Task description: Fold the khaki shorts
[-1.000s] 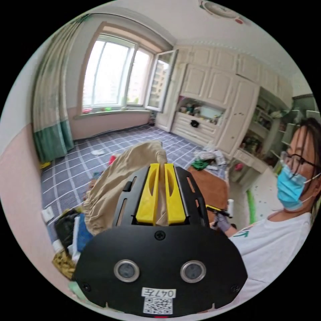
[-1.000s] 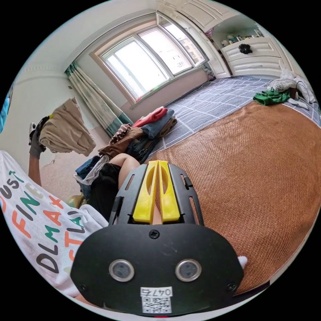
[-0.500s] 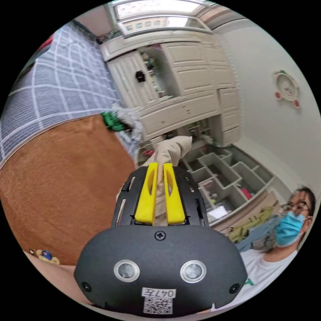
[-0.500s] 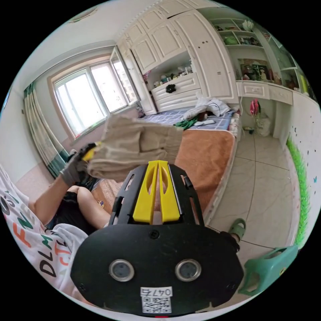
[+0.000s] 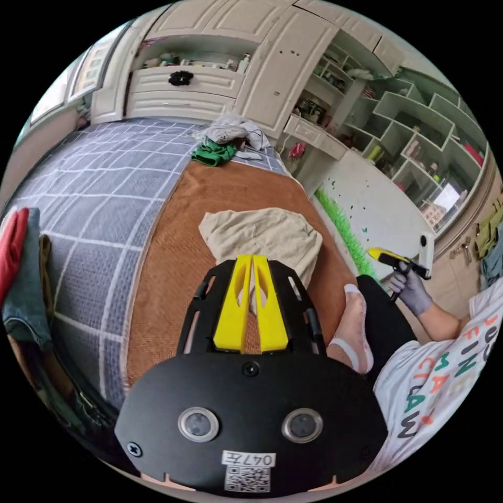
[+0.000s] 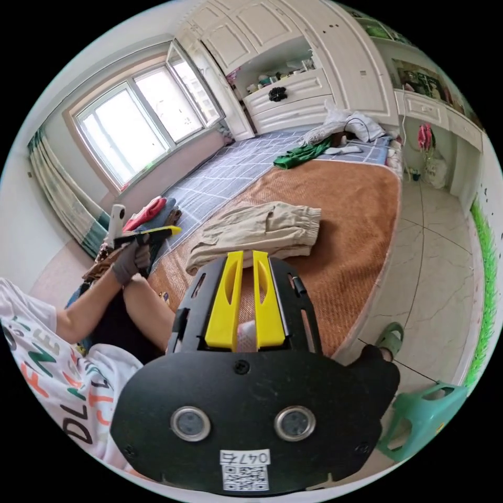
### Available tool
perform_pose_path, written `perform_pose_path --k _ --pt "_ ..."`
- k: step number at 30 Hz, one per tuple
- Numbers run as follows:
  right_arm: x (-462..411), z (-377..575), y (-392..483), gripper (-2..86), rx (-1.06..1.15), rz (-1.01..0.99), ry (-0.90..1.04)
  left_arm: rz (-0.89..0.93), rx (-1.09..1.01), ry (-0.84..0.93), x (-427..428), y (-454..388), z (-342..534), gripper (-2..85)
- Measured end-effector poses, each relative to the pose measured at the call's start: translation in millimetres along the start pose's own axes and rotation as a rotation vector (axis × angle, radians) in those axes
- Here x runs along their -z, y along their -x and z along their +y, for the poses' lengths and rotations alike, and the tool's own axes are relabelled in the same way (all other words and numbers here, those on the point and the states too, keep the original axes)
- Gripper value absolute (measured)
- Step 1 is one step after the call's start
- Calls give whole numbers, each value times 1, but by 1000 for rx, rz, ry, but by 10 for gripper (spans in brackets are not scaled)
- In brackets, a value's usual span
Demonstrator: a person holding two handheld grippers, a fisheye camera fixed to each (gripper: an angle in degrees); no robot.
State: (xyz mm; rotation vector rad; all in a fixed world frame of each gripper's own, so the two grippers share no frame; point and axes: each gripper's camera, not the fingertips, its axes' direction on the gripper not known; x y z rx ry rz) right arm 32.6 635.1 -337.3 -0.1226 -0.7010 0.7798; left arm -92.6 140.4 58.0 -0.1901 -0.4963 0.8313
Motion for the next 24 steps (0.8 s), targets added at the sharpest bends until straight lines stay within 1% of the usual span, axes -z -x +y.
perform_pose_path --k 2,3,4,6,8,10,12,14,16,17,19,22,24 --pt "-18 -13 -2 8 -42 -35 33 131 30 -12 -29 -23 -11 -10" --pt "-30 -20 -5 12 -74 -52 58 141 25 -23 -32 -31 -16 -10" --pt "-41 -27 -10 19 -109 -59 79 144 1 -34 -42 -50 -26 -10" --pt "-53 -38 -24 33 -191 -41 97 127 -44 1 -63 -76 -39 -9" --pt "-59 -46 -45 47 -300 -21 77 103 -65 57 -93 -102 -47 -9" --pt "-65 -56 -79 58 -466 -72 37 125 -59 67 -108 -117 -51 -8" --pt "-74 -65 -98 58 -549 -76 37 131 -50 47 -111 -130 -54 -7" --pt "-88 -74 -111 47 -595 -71 86 117 -22 -9 -104 -140 -55 -6" --pt "-94 -86 -119 7 -648 -85 105 113 32 -66 -92 -139 -51 -6" --pt "-92 -90 -117 1 -648 -88 90 118 82 -112 -82 -133 -45 -7" --pt "-73 -115 -94 -10 -570 -98 -27 130 177 -183 -64 -120 -31 -8" --pt "-63 -158 -48 -12 -418 -67 -76 126 345 -300 -35 -97 3 -9" --pt "-61 -181 -24 -12 -362 -79 -102 116 426 -346 -23 -87 24 -9"
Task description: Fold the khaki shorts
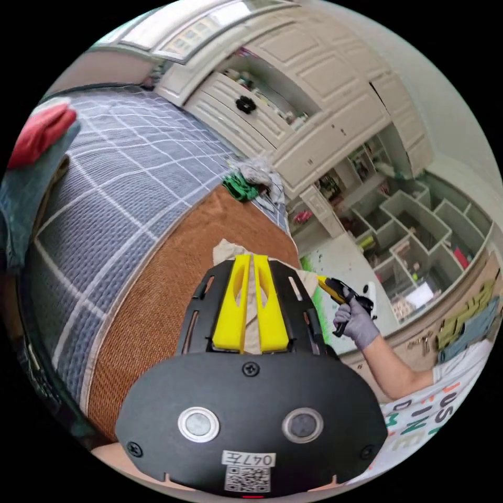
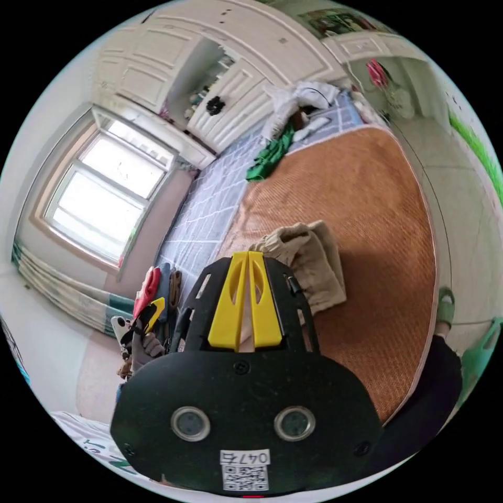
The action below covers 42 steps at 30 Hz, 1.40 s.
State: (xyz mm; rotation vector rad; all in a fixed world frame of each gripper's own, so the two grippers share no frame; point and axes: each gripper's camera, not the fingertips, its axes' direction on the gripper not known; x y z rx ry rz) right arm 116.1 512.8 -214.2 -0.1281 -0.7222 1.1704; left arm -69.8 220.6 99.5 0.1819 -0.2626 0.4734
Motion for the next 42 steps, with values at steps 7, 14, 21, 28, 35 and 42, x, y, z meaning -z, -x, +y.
perform_pose_path --k 7,14,21,28,35,42 --pt "-67 -36 147 -12 210 -208 90 -111 52 -204 68 -21 54 -9" --pt "-201 -4 309 -10 466 -322 355 -334 20 -435 127 -74 127 -8" --pt "-216 19 406 23 772 -437 515 -449 -42 -487 162 -98 161 -9" --pt "-108 -6 406 63 1023 -120 300 -255 123 -205 145 -31 145 -7" --pt "-145 68 485 136 1502 68 510 -279 108 -205 156 -25 161 -6" --pt "-174 49 537 23 1555 103 575 -297 131 -218 180 -10 180 -6"
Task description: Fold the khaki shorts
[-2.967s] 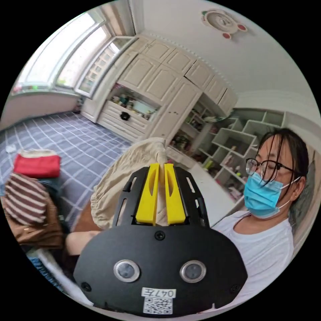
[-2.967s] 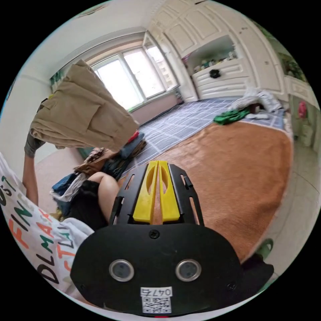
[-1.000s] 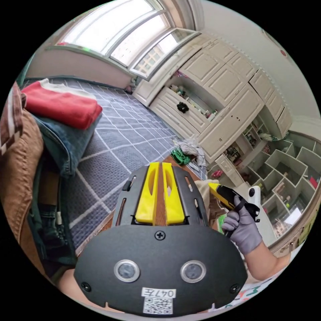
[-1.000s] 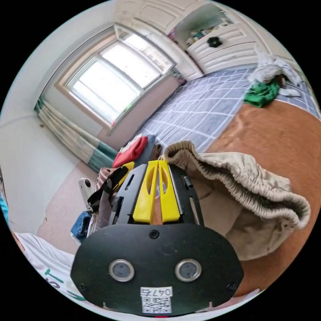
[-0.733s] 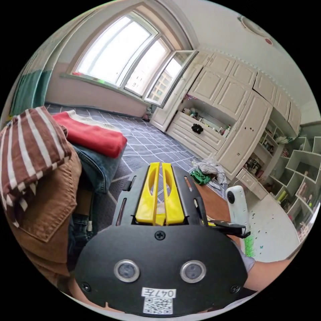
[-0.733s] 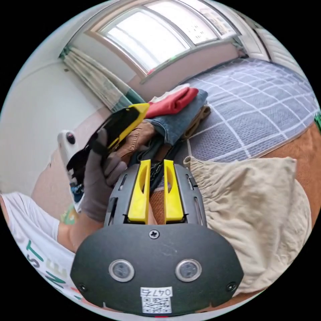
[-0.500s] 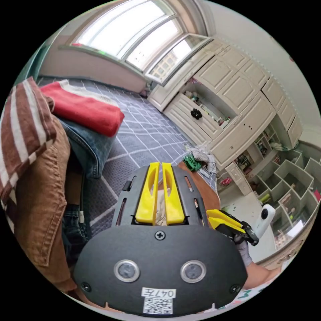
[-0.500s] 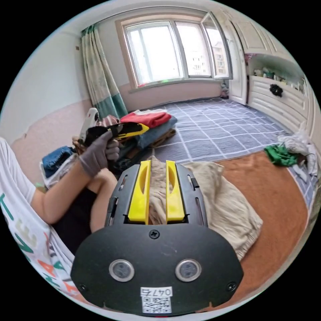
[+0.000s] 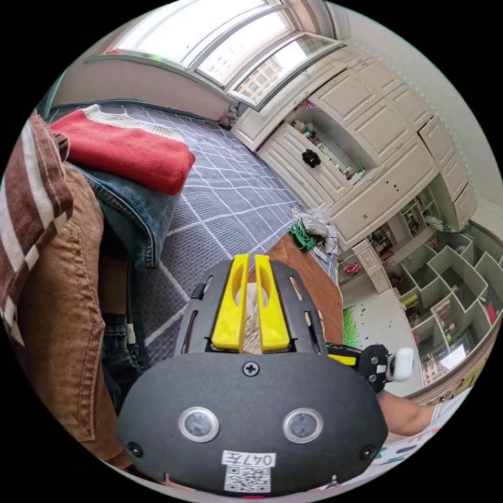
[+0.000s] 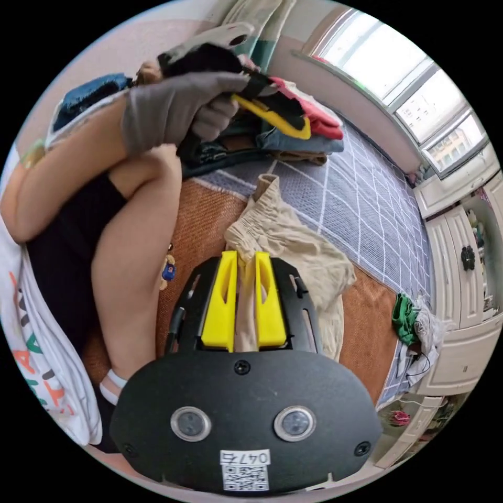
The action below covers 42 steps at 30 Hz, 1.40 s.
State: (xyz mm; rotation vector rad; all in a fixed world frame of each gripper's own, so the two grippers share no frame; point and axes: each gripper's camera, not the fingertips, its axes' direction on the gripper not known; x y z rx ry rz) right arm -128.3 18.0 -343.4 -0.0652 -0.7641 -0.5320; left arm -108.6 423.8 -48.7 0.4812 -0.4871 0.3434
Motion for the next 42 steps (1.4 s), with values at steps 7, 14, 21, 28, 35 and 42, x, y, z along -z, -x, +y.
perform_pose_path --k 7,14,21,28,35,42 --pt "69 -31 -99 14 -339 49 -304 -112 13 -279 73 4 18 -6" --pt "-38 -69 -86 72 -362 -9 -291 -241 50 -342 99 33 9 -5" --pt "-51 114 -108 56 -570 -129 -365 -166 115 -236 90 75 -33 -5" --pt "-88 411 -73 81 -1215 -116 -256 -119 47 -28 40 69 -102 -4" --pt "-177 497 -1 98 -1427 -465 -217 -159 25 8 36 62 -159 -4" --pt "-282 526 12 90 -1634 -697 -385 -228 2 60 26 47 -214 -6"
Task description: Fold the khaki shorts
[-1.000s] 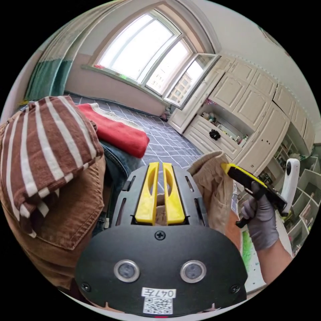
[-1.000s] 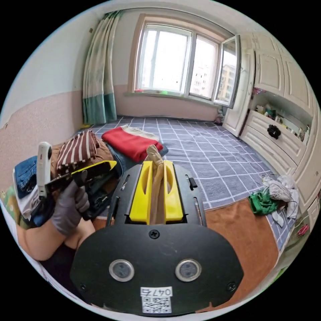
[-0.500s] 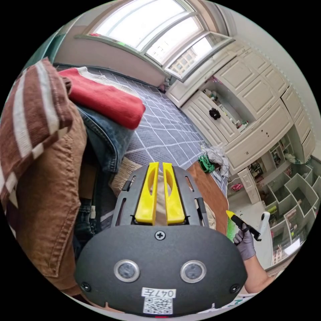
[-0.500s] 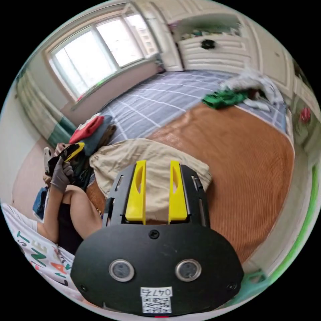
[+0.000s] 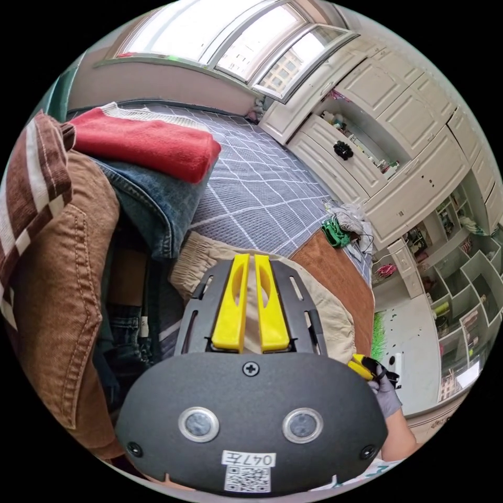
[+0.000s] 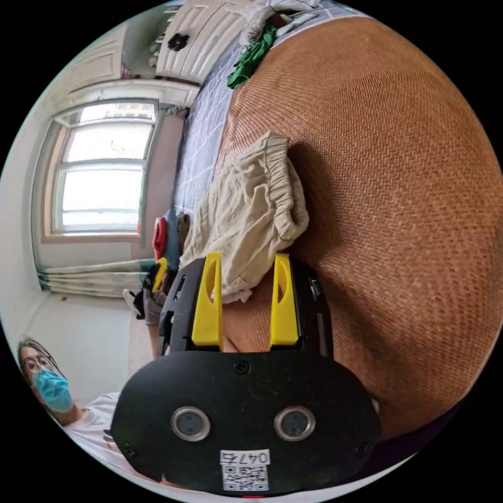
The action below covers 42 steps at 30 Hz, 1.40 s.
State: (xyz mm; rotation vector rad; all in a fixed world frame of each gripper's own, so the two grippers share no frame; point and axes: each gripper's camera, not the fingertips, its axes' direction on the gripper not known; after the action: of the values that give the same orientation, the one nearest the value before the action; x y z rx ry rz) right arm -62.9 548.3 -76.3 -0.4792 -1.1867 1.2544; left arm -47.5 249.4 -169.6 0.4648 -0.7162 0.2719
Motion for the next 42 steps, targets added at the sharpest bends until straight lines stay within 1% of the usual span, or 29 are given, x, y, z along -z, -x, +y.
perform_pose_path --k 2,3,5,8,9,10,11,13,14,16,19,20,21,23,24,25,26,27,29,31,32,34,37,39,40,42 --pt "-21 -1 -12 58 -18 -8 16 -21 -6 25 -4 -9 -22 -7" --pt "-33 -2 -17 24 -9 13 36 -24 -8 32 -5 -11 -27 -7" --pt "-38 2 -18 8 26 25 25 -29 -35 58 -9 -24 -50 -6" --pt "-20 18 -2 1 181 118 -19 0 -121 92 -12 -53 -77 -1" --pt "-9 28 5 0 243 185 -33 18 -148 102 -12 -61 -83 2" --pt "2 39 10 0 295 251 -43 63 -211 117 -14 -80 -94 8" --pt "8 45 11 0 314 283 -49 104 -272 133 -14 -101 -104 23" --pt "36 69 10 1 354 427 -96 149 -369 147 -12 -136 -118 44" --pt "43 76 9 1 358 467 -108 175 -428 152 -8 -159 -126 54" --pt "67 98 -4 5 351 607 -132 239 -516 159 -1 -190 -136 59" --pt "84 113 -42 26 276 700 -96 372 -666 226 3 -244 -147 63" --pt "86 115 -51 43 256 698 -89 383 -737 252 3 -270 -147 67" --pt "90 122 -68 76 220 666 -75 377 -781 265 3 -284 -146 69" --pt "96 136 -88 94 177 620 -97 305 -978 335 -1 -348 -131 82" --pt "100 148 -98 96 161 609 -142 291 -1028 353 -3 -363 -125 85" --pt "101 160 -107 96 148 606 -177 277 -1128 386 -4 -392 -111 92" --pt "101 165 -112 96 144 603 -189 265 -1225 413 -5 -419 -96 100" --pt "100 174 -120 93 143 600 -203 256 -1279 425 -5 -432 -87 103" --pt "96 185 -130 87 155 602 -209 150 -1461 448 -9 -473 -53 111" --pt "94 195 -142 80 172 614 -214 56 -1536 459 -18 -496 -36 114" --pt "94 198 -145 78 174 617 -218 12 -1567 468 -25 -507 -29 115" --pt "98 209 -159 76 168 617 -246 -12 -1588 490 -34 -519 -26 116" --pt "103 223 -185 76 132 583 -279 -24 -1556 529 -47 -527 -33 114" --pt "101 229 -206 79 97 554 -269 -89 -1528 536 -57 -528 -40 96" --pt "99 232 -219 79 77 527 -264 -142 -1519 538 -64 -527 -42 66" --pt "92 236 -238 78 60 462 -254 -156 -1518 562 -69 -526 -44 24"
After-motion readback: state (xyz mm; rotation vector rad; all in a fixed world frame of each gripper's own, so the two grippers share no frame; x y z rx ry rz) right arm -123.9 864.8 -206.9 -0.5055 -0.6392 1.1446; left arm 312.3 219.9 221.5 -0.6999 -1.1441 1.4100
